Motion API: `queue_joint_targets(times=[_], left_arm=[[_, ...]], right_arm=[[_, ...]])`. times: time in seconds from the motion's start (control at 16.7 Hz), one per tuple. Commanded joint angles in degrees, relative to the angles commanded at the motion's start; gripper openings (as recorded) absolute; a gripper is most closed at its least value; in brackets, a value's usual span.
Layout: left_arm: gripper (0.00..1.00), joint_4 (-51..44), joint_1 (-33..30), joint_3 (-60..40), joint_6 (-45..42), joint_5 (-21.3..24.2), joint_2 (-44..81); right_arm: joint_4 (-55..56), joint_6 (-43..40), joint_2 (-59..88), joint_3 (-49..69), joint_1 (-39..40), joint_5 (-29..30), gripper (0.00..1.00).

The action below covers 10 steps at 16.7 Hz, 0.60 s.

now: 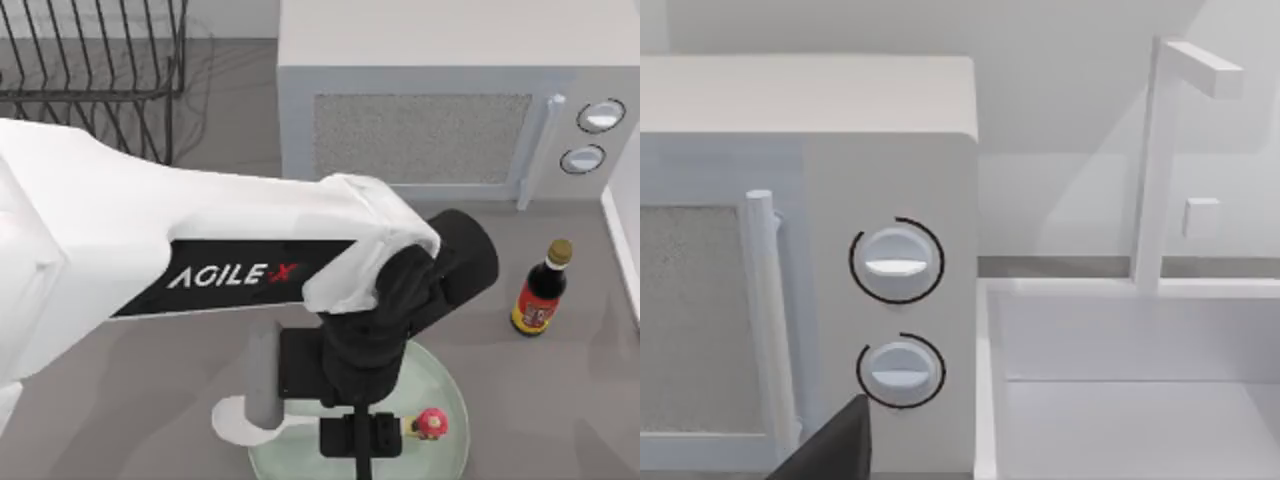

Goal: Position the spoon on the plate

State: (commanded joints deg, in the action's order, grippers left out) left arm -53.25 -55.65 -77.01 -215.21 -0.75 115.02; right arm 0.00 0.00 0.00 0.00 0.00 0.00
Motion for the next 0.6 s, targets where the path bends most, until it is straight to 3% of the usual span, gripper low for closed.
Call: queue_joint_targets(times=[0.6], left_arm=[[0.83,0.0,0.0,0.0,0.0,0.0,0.0]], right_arm=[[0.0,0.0,0.0,0.0,0.0,0.0,1.00]])
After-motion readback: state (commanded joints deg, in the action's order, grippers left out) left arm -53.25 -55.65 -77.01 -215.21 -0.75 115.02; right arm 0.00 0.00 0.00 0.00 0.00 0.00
